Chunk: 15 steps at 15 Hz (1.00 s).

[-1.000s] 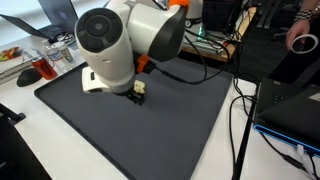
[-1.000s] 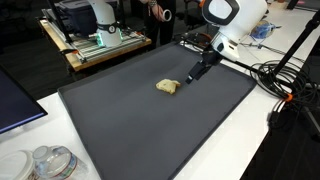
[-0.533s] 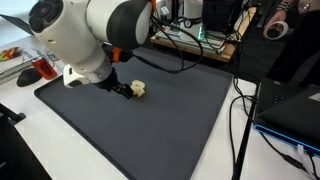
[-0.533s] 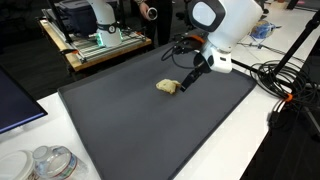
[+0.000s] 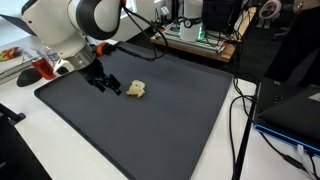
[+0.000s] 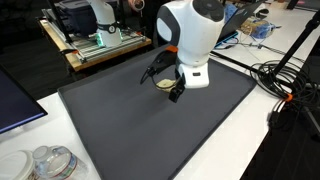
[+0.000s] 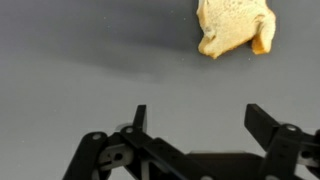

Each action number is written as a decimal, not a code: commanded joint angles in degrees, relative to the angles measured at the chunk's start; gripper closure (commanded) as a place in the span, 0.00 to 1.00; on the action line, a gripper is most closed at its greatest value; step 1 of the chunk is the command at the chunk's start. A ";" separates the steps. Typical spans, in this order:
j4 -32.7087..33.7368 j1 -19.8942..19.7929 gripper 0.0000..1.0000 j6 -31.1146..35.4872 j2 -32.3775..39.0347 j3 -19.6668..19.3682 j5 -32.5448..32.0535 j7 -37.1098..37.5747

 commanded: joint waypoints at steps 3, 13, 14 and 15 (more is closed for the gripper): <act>-19.09 -6.33 0.00 10.52 -10.97 3.70 7.68 -10.71; -46.48 -16.41 0.00 25.30 -24.73 8.65 35.53 -33.95; -48.51 -16.45 0.00 26.71 -25.79 8.27 38.70 -36.66; -50.62 -16.29 0.00 28.29 -26.89 7.79 41.92 -39.48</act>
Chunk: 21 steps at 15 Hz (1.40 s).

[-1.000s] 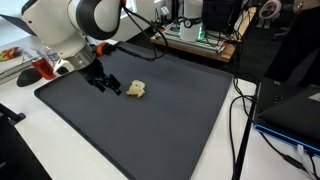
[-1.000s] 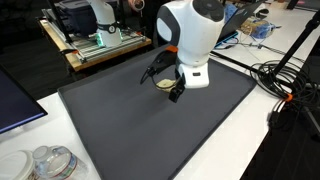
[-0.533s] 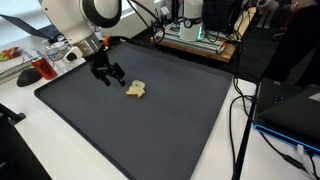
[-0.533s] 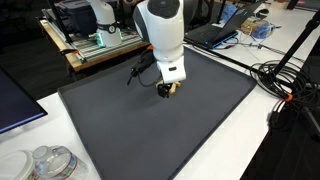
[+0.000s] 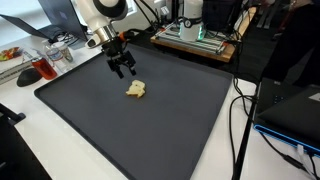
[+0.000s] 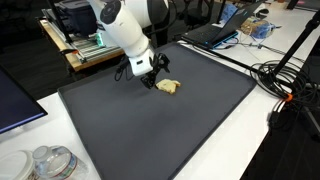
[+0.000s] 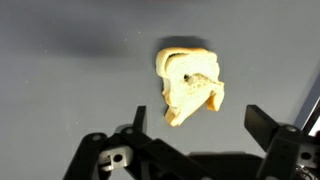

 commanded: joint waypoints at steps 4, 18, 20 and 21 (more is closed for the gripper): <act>-15.11 1.15 0.00 9.48 -10.17 -2.11 20.62 -17.33; -27.99 9.09 0.00 38.91 -20.93 4.60 34.66 -16.13; -29.06 10.81 0.00 42.67 -21.13 5.58 34.68 -13.29; -29.66 11.84 0.00 43.95 -21.16 6.03 33.99 -11.48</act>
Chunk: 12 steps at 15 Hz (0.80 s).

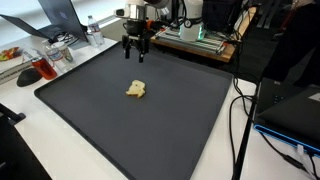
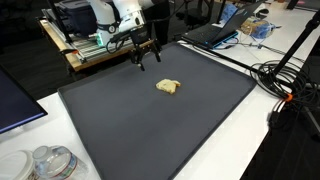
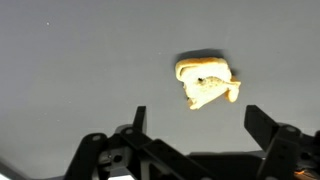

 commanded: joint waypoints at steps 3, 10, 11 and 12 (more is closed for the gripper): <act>-4.76 6.15 0.00 7.27 -1.55 1.66 -0.73 8.56; -7.29 15.05 0.00 10.36 -0.02 -1.35 -1.80 14.03; -7.39 16.67 0.00 10.79 0.88 -2.48 -2.26 14.52; -7.37 18.27 0.00 10.72 1.75 -3.81 -2.62 14.71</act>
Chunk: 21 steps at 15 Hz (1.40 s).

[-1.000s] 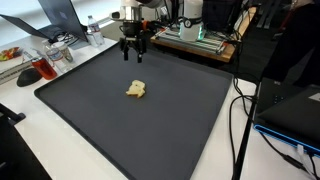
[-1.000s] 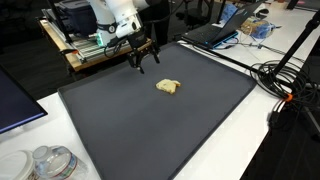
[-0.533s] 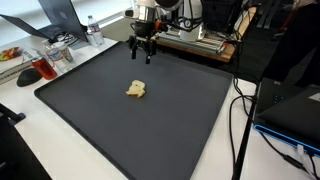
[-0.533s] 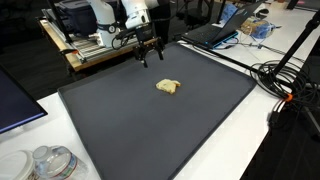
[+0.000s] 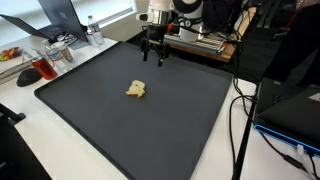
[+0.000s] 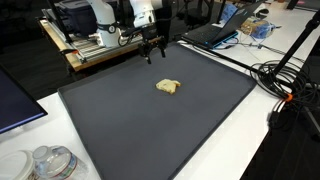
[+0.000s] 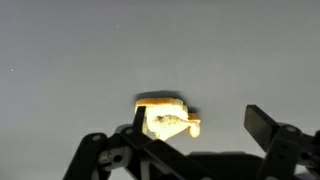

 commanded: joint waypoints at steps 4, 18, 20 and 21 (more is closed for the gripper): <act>-1.87 14.00 0.00 -0.83 4.09 -13.65 -10.18 8.33; 8.63 64.57 0.00 -32.23 9.12 -72.29 -44.69 35.86; 14.10 68.48 0.00 -41.63 8.52 -77.33 -50.87 42.33; 16.86 69.82 0.00 -46.03 8.01 -78.88 -53.42 45.35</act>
